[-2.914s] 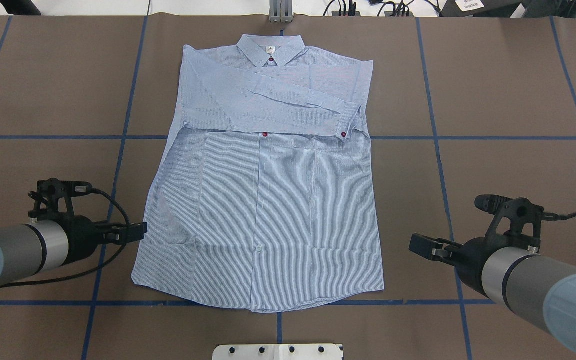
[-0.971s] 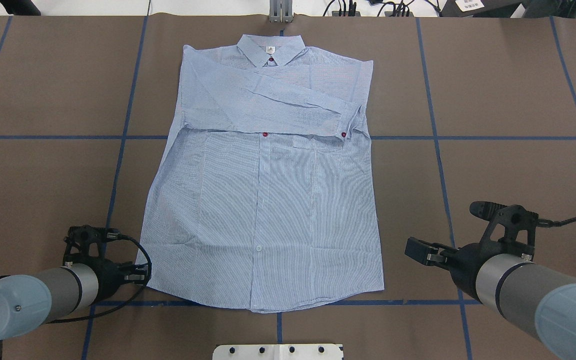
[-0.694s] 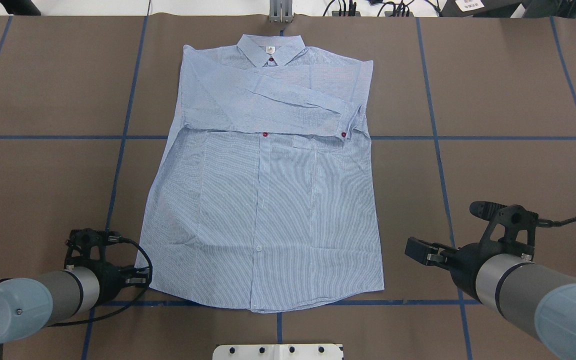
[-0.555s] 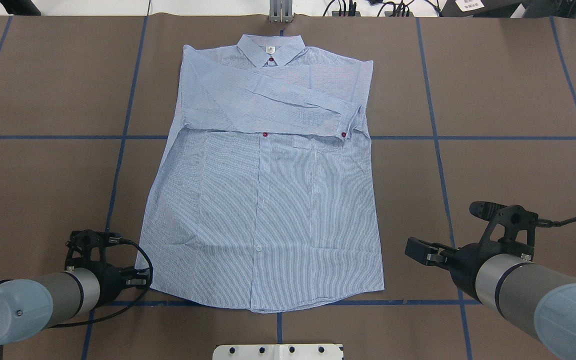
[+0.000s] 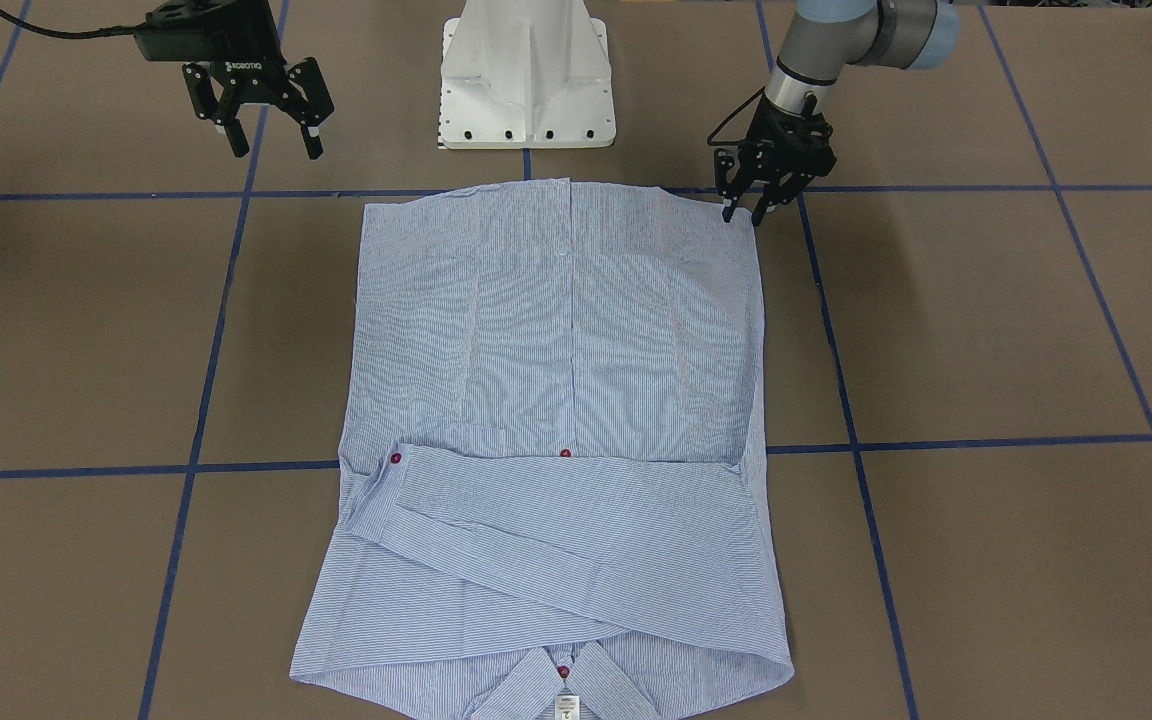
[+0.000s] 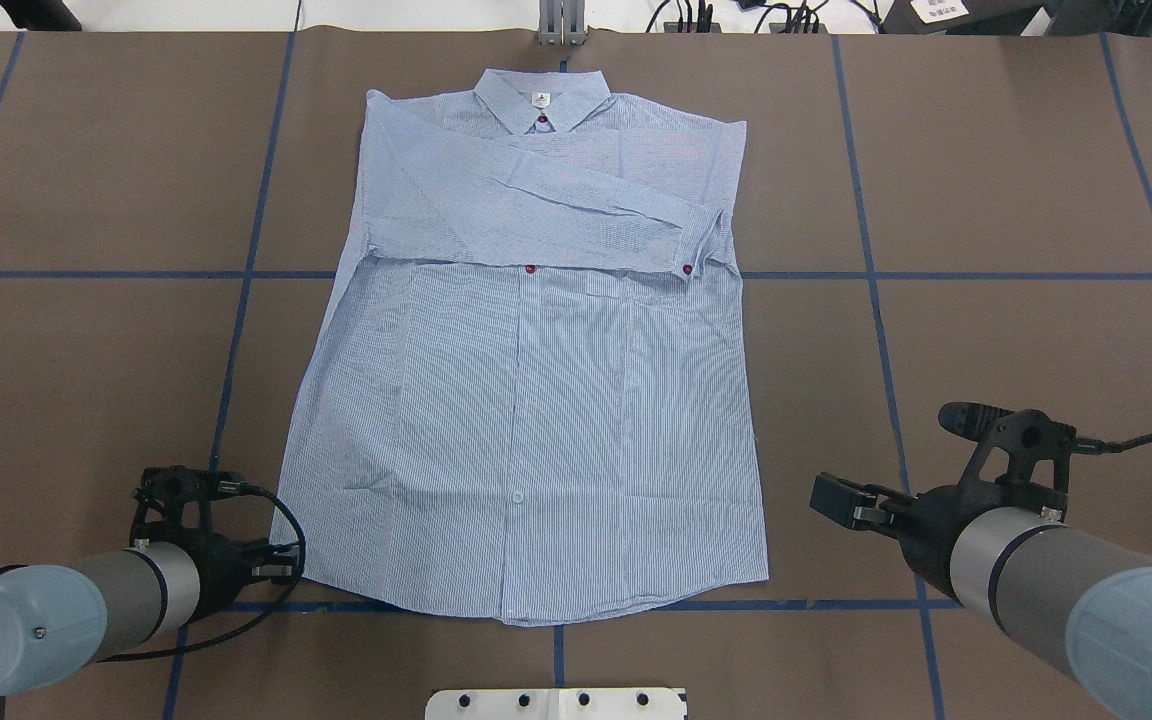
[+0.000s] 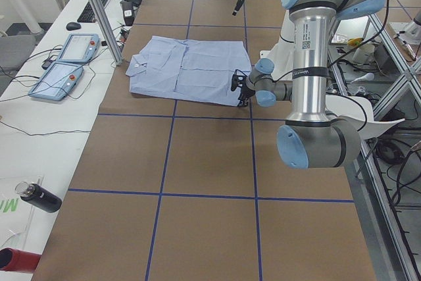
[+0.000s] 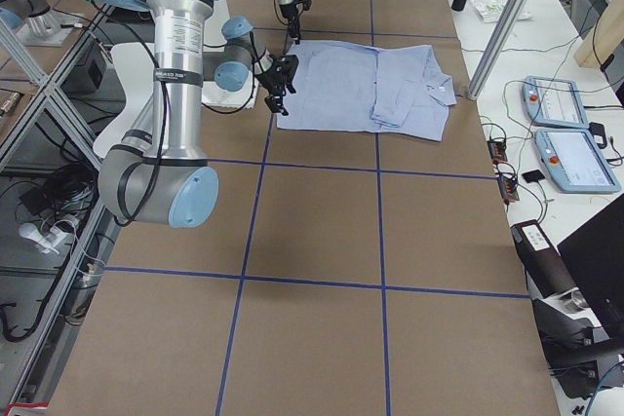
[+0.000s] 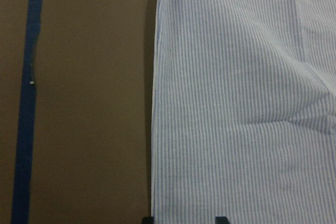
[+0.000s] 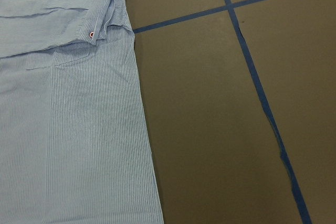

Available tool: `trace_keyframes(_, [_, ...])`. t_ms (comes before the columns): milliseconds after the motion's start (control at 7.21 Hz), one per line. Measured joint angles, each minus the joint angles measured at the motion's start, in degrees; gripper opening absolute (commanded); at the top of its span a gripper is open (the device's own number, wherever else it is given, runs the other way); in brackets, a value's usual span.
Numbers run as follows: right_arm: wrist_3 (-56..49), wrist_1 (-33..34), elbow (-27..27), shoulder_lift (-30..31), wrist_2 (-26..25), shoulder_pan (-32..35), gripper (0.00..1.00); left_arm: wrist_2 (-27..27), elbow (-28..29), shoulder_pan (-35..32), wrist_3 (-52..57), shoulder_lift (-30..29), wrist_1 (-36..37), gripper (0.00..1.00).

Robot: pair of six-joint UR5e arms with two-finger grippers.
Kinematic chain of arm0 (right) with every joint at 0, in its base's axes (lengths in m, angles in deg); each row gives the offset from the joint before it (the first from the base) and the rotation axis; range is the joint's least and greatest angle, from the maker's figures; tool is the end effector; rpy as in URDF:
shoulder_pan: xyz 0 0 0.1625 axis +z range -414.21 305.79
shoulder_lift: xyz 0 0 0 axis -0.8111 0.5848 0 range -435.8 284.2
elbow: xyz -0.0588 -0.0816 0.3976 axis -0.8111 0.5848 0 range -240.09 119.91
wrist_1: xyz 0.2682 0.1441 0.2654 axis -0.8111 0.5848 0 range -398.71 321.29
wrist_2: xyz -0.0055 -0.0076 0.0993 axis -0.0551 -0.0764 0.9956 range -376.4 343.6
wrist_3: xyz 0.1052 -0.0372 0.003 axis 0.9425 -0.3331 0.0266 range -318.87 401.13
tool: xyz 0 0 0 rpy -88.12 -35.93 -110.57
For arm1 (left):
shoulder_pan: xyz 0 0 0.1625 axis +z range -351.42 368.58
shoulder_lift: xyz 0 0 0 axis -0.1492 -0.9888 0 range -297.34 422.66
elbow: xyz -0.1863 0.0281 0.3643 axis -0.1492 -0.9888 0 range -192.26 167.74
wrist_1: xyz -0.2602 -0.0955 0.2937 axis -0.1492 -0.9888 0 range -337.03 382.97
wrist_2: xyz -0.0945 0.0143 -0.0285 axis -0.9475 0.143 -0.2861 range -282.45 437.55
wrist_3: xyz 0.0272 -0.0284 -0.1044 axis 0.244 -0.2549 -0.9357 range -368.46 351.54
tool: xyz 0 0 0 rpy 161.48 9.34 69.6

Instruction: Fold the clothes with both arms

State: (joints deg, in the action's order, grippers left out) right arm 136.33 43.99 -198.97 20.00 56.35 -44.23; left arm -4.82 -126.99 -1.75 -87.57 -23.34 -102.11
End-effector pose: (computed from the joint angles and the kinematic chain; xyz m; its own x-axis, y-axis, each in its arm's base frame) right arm -0.3481 -0.2302 0.3012 0.5900 0.1917 0.7843 -0.4458 0.8873 0.1185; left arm 0.4411 -0.2309 0.4163 0.5968 0.0817 -0.7982 0.1761 0.9572 0.2296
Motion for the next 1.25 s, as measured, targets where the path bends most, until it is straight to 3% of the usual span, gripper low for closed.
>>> trace_keyframes(139, [0.0, 0.0, 0.1, 0.0, 0.0, 0.0, 1.0, 0.0, -0.1, 0.0, 0.0, 0.0, 0.7, 0.39])
trace_keyframes(416, [0.0, 0.0, 0.2, 0.0, -0.1, 0.0, 1.0, 0.0, -0.2, 0.2, -0.5, -0.1, 1.4, 0.0])
trace_keyframes(971, [0.1, -0.2, 0.5, -0.1, -0.1, -0.1, 0.99, 0.2, -1.2, 1.1, -3.5, -0.5, 1.5, 0.0])
trace_keyframes(1249, [2.5, -2.2, 3.2, -0.7, -1.6, -0.9, 0.98, 0.1, -2.7, 1.0, -3.5, -0.6, 1.5, 0.0])
